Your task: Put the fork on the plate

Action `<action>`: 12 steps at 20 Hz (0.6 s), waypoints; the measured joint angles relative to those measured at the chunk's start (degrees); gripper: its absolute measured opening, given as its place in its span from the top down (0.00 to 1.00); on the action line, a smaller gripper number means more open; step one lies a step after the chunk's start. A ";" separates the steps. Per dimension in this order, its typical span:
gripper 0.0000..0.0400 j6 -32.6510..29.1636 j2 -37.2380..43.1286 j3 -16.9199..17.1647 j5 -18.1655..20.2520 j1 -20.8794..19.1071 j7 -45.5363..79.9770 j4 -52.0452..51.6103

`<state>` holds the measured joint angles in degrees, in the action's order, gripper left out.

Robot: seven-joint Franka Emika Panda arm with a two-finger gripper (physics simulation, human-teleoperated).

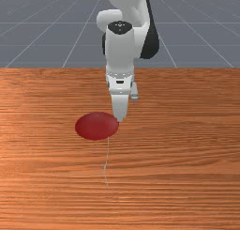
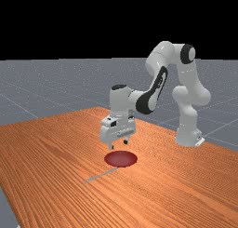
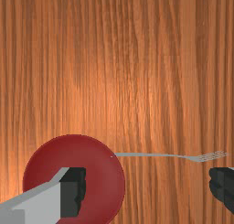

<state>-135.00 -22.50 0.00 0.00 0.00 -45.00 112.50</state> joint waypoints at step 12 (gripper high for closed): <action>0.97 9.37 21.60 5.23 1.45 0.08 74.60 10.24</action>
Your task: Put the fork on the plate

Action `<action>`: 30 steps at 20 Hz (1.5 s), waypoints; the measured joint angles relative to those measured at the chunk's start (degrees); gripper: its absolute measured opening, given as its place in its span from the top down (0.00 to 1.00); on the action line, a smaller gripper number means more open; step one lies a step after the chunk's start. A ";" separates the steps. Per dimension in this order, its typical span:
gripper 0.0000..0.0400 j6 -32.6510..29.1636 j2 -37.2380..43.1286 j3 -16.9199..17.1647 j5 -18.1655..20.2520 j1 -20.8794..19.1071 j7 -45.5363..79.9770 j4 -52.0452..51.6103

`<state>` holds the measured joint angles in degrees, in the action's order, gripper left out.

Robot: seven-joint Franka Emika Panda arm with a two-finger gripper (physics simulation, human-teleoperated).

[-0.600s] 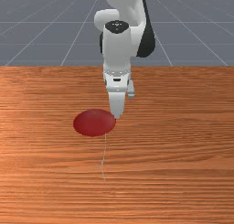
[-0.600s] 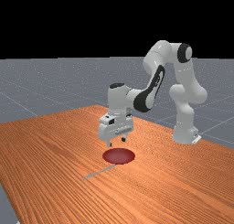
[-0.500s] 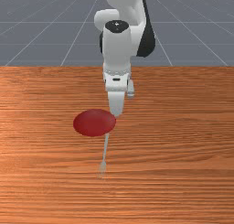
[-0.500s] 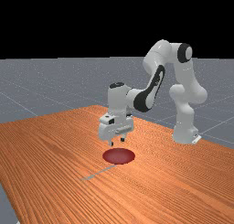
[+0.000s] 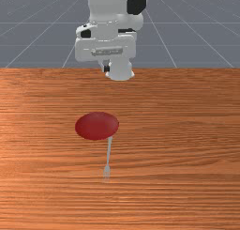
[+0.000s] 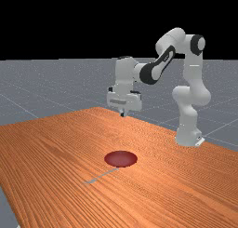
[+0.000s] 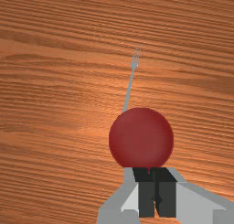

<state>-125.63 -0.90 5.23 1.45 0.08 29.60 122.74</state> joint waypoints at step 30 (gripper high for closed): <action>0.09 -21.60 -46.23 -6.17 11.59 -5.51 9.61 -25.14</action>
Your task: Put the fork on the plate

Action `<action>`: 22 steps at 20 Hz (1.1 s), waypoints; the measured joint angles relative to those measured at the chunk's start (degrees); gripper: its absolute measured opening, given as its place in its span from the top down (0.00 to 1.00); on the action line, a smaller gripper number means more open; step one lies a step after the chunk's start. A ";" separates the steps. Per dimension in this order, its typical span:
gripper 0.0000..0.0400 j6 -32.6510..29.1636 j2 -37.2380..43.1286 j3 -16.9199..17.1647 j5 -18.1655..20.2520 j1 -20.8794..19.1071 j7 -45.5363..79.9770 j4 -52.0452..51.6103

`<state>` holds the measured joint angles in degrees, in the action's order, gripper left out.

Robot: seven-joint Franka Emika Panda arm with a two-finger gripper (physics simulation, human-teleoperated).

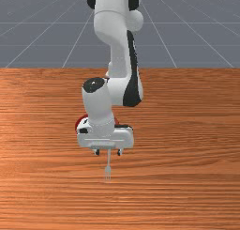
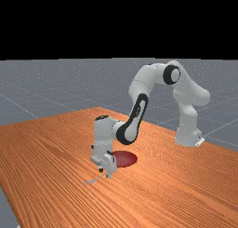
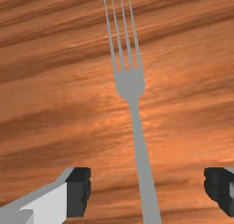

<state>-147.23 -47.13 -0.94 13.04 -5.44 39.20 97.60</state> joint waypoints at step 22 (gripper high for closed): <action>0.84 13.62 2.54 -2.10 -5.96 -0.48 -2.18 0.39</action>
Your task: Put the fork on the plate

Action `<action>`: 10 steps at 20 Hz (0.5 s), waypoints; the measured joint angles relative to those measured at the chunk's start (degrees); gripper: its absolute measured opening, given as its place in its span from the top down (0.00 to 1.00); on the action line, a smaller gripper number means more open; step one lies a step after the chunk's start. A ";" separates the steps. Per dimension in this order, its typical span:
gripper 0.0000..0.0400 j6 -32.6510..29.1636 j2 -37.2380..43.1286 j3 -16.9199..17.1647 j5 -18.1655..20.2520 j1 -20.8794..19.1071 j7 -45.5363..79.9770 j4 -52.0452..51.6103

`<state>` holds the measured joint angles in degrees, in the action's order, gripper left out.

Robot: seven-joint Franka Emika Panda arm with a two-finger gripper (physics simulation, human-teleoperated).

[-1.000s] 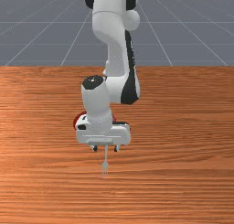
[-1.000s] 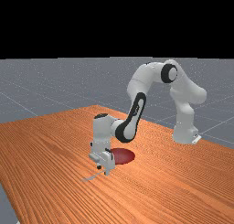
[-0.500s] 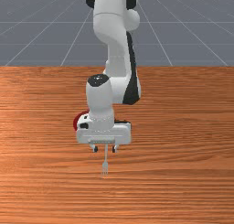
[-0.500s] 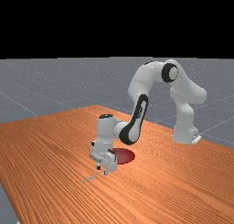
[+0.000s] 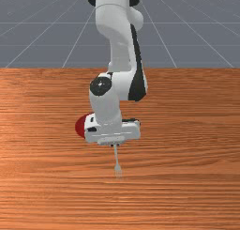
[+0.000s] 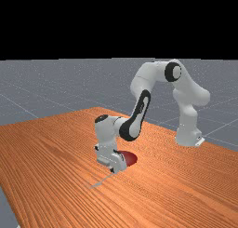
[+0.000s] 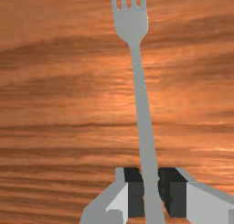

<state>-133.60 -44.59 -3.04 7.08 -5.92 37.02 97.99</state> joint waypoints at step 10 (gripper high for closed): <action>1.00 2.54 3.99 -0.02 0.48 -0.54 0.42 -1.42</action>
<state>-131.07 -40.61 -3.06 7.56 -6.46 37.44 96.57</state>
